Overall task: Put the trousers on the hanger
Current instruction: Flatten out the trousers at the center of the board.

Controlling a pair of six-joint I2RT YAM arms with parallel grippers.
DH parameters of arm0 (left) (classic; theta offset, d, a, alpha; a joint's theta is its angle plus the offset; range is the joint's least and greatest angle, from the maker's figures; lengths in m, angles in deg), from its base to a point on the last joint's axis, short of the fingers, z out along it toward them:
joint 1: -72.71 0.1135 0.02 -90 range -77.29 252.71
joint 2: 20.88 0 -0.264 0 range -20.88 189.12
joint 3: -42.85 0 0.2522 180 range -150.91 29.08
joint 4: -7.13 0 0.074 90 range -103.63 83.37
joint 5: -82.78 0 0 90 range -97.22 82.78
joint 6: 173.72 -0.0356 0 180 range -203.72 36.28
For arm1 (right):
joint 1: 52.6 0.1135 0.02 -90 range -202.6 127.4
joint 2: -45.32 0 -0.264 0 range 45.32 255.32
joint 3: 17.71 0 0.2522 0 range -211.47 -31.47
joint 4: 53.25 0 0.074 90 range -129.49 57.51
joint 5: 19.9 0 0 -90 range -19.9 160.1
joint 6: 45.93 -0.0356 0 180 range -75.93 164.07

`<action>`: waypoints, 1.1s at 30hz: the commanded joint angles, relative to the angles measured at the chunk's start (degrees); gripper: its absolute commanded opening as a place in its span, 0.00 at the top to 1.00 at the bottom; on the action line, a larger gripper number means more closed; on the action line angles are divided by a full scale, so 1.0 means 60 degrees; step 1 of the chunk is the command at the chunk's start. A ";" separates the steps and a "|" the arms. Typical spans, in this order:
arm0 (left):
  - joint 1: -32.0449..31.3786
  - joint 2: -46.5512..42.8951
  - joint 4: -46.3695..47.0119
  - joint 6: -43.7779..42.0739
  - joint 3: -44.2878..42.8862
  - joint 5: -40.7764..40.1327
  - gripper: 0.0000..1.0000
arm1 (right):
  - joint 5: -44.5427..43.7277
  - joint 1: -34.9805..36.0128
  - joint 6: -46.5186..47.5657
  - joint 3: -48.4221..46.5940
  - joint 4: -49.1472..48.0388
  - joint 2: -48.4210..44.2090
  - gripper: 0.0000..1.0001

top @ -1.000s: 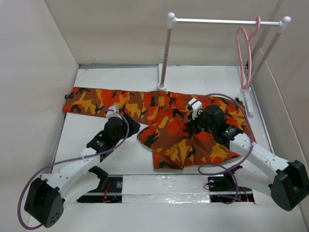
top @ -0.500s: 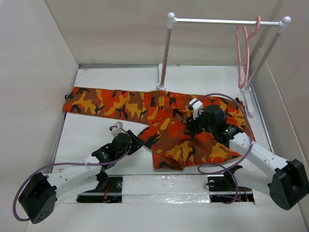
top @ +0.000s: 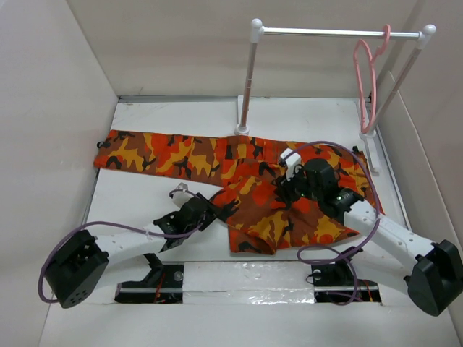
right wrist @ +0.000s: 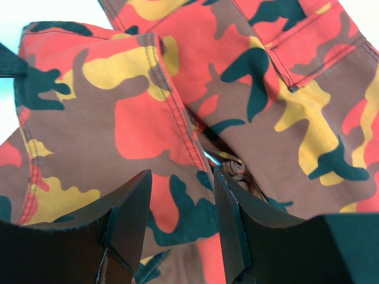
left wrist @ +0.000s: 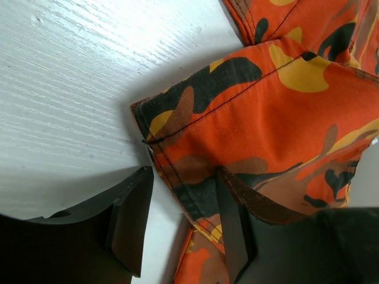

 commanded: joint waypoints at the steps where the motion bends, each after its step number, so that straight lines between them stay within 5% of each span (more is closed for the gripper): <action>1: -0.0070 0.0271 0.0250 0.0222 -0.0011 -0.0437 0.56 | 0.0096 0.0247 -0.0118 0.0046 -0.0525 -0.0088 0.48; 8: -0.0070 -0.0181 -0.0334 -0.0100 -0.0186 -0.1109 0.97 | -0.0138 0.0349 -0.0308 0.0075 -0.0613 -0.0234 0.48; 11: -0.0070 -0.1088 -0.1548 -0.0816 -0.0829 -0.1929 1.00 | -0.0634 0.0349 -0.0542 0.0134 -0.0496 -0.0453 0.50; 14: -0.0070 -0.2245 -0.3349 -0.1766 -0.2000 -0.3173 1.00 | -0.1790 0.0219 -0.0967 0.0381 -0.0146 -0.1095 0.69; 15: -0.0070 -0.2871 -0.4180 -0.2003 -0.2641 -0.3539 1.00 | -0.2519 0.0116 -0.1258 0.0470 0.0117 -0.1316 0.90; 16: -0.0070 -0.3196 -0.4565 -0.2252 -0.2981 -0.4181 1.00 | -0.2831 -0.0030 -0.1464 0.0587 0.0293 -0.1536 0.99; 17: -0.0070 -0.3475 -0.4902 -0.2776 -0.3275 -0.4448 1.00 | -0.3037 -0.0191 -0.1829 0.0834 0.0440 -0.1785 1.00; 25: 0.0033 -0.5235 -0.7305 -0.4729 -0.6088 -0.6017 1.00 | -0.3668 -0.3526 -0.3369 0.1862 0.1963 -0.4508 1.00; 29: 0.0033 -0.5441 -0.7790 -0.5344 -0.6909 -0.5945 1.00 | -0.3406 -0.5418 -0.3795 0.2038 0.2170 -0.4805 0.75; 30: 0.0033 -0.5557 -0.7879 -0.5447 -0.7157 -0.5945 1.00 | -0.3594 -0.5770 -0.3839 0.2082 0.2185 -0.4732 0.62; 33: 0.0033 -0.6039 -0.7895 -0.5915 -0.7175 -0.5814 1.00 | -0.3610 -0.7191 -0.3985 0.2258 0.1864 -0.4002 0.55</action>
